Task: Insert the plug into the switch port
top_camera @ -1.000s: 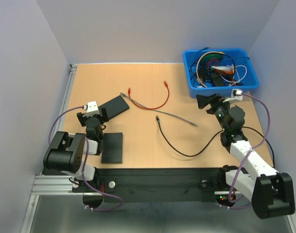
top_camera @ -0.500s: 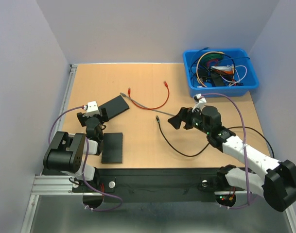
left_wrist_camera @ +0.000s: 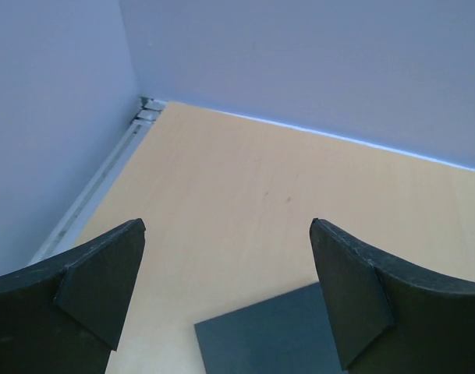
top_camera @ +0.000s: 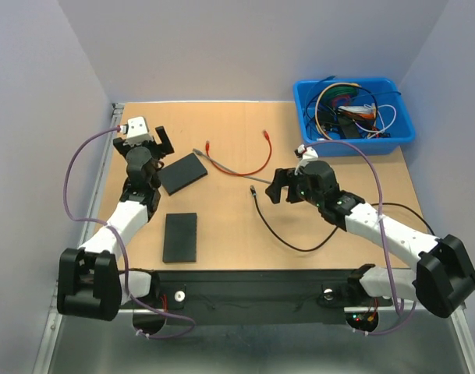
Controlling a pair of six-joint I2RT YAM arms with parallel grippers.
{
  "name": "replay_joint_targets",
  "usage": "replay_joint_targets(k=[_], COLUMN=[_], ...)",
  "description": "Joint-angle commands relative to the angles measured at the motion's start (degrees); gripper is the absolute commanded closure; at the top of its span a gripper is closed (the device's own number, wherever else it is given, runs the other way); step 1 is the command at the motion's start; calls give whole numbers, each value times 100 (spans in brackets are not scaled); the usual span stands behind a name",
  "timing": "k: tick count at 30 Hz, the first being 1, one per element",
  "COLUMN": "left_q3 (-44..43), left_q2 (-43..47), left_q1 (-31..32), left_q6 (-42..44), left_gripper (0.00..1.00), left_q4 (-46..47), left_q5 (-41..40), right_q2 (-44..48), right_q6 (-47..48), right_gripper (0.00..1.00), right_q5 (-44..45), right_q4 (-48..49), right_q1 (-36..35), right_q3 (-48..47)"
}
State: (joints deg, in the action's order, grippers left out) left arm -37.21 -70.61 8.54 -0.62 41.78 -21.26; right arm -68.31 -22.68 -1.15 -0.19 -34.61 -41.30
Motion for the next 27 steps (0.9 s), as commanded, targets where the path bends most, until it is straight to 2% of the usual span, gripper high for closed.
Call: replay_joint_targets(k=[1, 3, 5, 6, 7, 9, 12, 13, 15, 16, 20, 23, 27], left_q3=[-252, -7, 414, 512, 618, 584, 399, 381, 416, 477, 557, 583, 662], left_q2=[677, 977, 1277, 1330, 1304, 1173, 874, 760, 680, 628, 469, 381, 390], left_q1=[25, 25, 25, 8, 8, -1, -1, -1, -1, -1, -1, -1, -1], left_q6=[-719, -972, -1587, -1747, -1679, -1660, -1695, -1756, -1836, -1932, -2012, -2021, -2091], left_gripper=[1, 1, 1, 1, 1, 1, 1, 1, 1, 1, 1, 1, 1], left_q4=[-1522, -1288, -1181, -1137, -1041, -1031, -1374, -1444, -1585, -1585, -1568, -1576, -1629], left_q5=[989, 1246, 802, 868, 1339, 1588, 1292, 856, 492, 273, 209, 245, 157], right_q2=[-225, -384, -655, -761, -1006, -1253, -1719, -1825, -2141, -2247, -2827, -3214, -3618], right_q6=[324, 412, 483, 588, 624, 720, 887, 923, 993, 1019, 1177, 1283, 1336], right_gripper=[2, 3, 4, 4, 5, 7, 9, 13, 22, 31, 46, 51, 52], right_q5=[316, 378, 729, 869, 1210, 1537, 2118, 2336, 2522, 2653, 2952, 3207, 3227], right_q4=[-227, -271, -368, -490, -578, -719, -956, -974, -1027, -1045, -1168, -1229, -1247], right_q1=[-186, -291, -589, -704, -818, -1143, -1381, -1408, -1470, -1478, -1505, -1496, -1505], right_q3=[-439, -493, -738, -844, -1097, -1336, -1679, -1741, -1951, -2039, -2479, -2813, -3042])
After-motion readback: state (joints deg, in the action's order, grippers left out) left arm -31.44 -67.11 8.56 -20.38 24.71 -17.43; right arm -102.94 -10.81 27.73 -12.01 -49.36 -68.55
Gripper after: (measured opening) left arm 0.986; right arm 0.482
